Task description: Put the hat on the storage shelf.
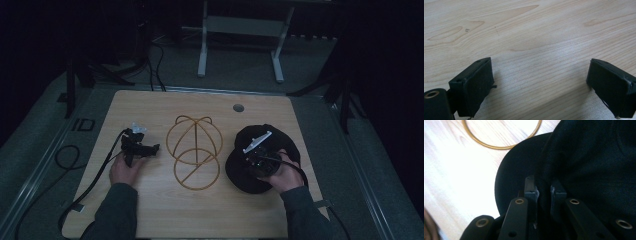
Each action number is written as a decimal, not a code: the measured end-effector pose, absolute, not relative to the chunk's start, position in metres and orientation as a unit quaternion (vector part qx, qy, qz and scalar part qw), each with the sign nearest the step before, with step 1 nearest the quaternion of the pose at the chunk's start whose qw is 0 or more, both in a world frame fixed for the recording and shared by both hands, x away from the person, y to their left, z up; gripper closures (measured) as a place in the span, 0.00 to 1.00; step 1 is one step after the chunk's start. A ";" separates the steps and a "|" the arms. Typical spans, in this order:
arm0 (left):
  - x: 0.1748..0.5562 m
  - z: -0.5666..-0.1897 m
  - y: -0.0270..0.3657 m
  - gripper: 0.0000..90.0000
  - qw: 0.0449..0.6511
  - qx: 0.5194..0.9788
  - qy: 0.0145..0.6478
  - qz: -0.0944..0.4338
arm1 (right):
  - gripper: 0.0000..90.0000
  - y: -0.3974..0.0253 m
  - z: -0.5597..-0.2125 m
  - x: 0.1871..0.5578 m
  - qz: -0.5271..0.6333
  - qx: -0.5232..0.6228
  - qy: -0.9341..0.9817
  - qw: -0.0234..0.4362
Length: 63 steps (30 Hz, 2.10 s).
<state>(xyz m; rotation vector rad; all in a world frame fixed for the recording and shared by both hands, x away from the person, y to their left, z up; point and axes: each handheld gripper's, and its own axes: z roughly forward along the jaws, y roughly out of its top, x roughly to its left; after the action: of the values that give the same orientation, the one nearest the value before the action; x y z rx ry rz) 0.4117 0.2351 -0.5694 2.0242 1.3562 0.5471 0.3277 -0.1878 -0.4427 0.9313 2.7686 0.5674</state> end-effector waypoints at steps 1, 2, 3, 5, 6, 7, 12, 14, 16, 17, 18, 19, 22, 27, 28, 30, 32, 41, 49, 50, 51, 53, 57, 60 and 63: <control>0.412 -0.569 0.235 0.07 0.317 0.769 0.515 0.208 | 0.90 -0.188 -0.442 0.328 0.192 0.310 0.928 0.080; 0.412 -0.569 0.235 0.07 0.317 0.769 0.515 0.208 | 0.90 -0.189 -0.441 0.328 0.194 0.307 0.928 0.077; 0.412 -0.569 0.235 0.07 0.317 0.769 0.515 0.208 | 0.89 -0.189 -0.439 0.328 0.194 0.306 0.929 0.077; 0.412 -0.569 0.235 0.07 0.317 0.769 0.515 0.208 | 0.90 -0.189 -0.437 0.327 0.199 0.305 0.928 0.076; 0.412 -0.569 0.235 0.07 0.317 0.769 0.515 0.208 | 0.90 -0.190 -0.436 0.327 0.199 0.302 0.929 0.076; 0.412 -0.569 0.235 0.07 0.317 0.769 0.515 0.208 | 0.90 -0.190 -0.434 0.327 0.200 0.301 0.929 0.075; 0.412 -0.569 0.235 0.07 0.317 0.769 0.515 0.208 | 0.90 -0.194 -0.427 0.326 0.202 0.293 0.931 0.074; 0.412 -0.569 0.235 0.07 0.317 0.769 0.515 0.208 | 0.90 -0.196 -0.423 0.326 0.207 0.292 0.931 0.074; 0.412 -0.569 0.235 0.07 0.317 0.769 0.515 0.208 | 0.90 -0.198 -0.420 0.327 0.212 0.288 0.931 0.075; 0.412 -0.569 0.235 0.07 0.317 0.769 0.515 0.208 | 0.90 -0.199 -0.418 0.327 0.214 0.288 0.930 0.074; 0.412 -0.569 0.235 0.07 0.317 0.769 0.515 0.208 | 0.90 -0.200 -0.417 0.327 0.215 0.286 0.931 0.073; 0.412 -0.569 0.235 0.07 0.317 0.769 0.515 0.208 | 0.90 -0.201 -0.415 0.328 0.217 0.285 0.931 0.073; 0.412 -0.569 0.235 0.07 0.317 0.769 0.515 0.208 | 0.89 -0.205 -0.409 0.329 0.225 0.283 0.930 0.068; 0.412 -0.569 0.235 0.07 0.317 0.769 0.515 0.208 | 0.89 -0.208 -0.400 0.329 0.231 0.271 0.932 0.064; 0.412 -0.569 0.235 0.07 0.317 0.769 0.515 0.208 | 0.89 -0.209 -0.398 0.329 0.231 0.269 0.933 0.063; 0.412 -0.569 0.235 0.07 0.317 0.769 0.515 0.208 | 0.89 -0.209 -0.396 0.329 0.232 0.265 0.934 0.061; 0.412 -0.569 0.235 0.07 0.317 0.769 0.515 0.208 | 0.89 -0.209 -0.393 0.329 0.232 0.262 0.935 0.061; 0.412 -0.569 0.235 0.07 0.317 0.769 0.515 0.208 | 0.89 -0.209 -0.384 0.329 0.235 0.238 0.940 0.070; 0.412 -0.569 0.235 0.07 0.317 0.769 0.515 0.208 | 0.89 -0.214 -0.373 0.332 0.248 0.224 0.940 0.064; 0.412 -0.569 0.235 0.07 0.316 0.769 0.515 0.208 | 0.89 -0.214 -0.372 0.332 0.251 0.222 0.940 0.067; 0.412 -0.569 0.235 0.07 0.316 0.769 0.515 0.208 | 0.89 -0.215 -0.370 0.332 0.253 0.221 0.940 0.067; 0.412 -0.569 0.235 0.07 0.317 0.769 0.515 0.208 | 0.89 -0.216 -0.368 0.333 0.258 0.215 0.940 0.065; 0.412 -0.569 0.235 0.07 0.316 0.769 0.515 0.208 | 0.89 -0.217 -0.365 0.334 0.263 0.206 0.941 0.061; 0.412 -0.569 0.235 0.07 0.316 0.769 0.515 0.208 | 0.89 -0.217 -0.361 0.335 0.264 0.202 0.941 0.061; 0.412 -0.569 0.235 0.07 0.317 0.768 0.516 0.208 | 0.89 -0.218 -0.355 0.336 0.267 0.198 0.941 0.064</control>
<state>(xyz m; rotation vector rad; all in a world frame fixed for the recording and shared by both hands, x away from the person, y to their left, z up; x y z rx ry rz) 0.4117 0.2350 -0.5694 2.0224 1.3569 0.5469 0.3358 -0.2181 -0.3549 0.5973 2.8423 0.8067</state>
